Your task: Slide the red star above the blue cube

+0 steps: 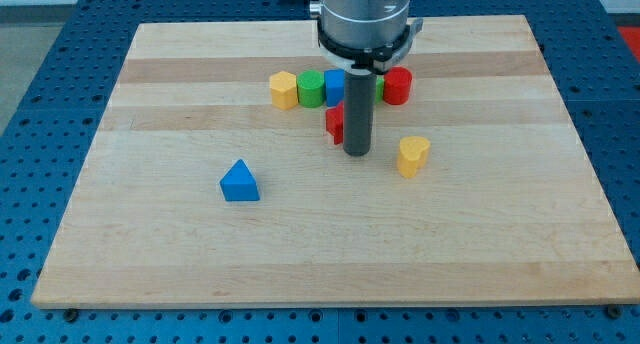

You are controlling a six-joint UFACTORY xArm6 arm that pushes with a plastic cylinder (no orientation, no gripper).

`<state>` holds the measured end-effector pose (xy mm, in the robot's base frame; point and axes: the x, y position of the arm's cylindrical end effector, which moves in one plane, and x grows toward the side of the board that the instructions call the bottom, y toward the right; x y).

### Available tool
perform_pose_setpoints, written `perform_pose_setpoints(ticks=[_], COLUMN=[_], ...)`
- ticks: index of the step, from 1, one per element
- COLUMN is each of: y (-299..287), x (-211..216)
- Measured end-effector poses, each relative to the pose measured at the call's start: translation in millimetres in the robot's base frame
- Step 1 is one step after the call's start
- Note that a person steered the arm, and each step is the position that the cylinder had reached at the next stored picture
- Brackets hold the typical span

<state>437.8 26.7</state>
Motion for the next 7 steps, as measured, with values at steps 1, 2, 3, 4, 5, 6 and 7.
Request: perform_pose_setpoints(ticks=[1,2,3,4,5,6,7], y=[0,0,-1,-8,-11,-11,-11], x=[-9,-11,-11,-11,-11,-11,-12])
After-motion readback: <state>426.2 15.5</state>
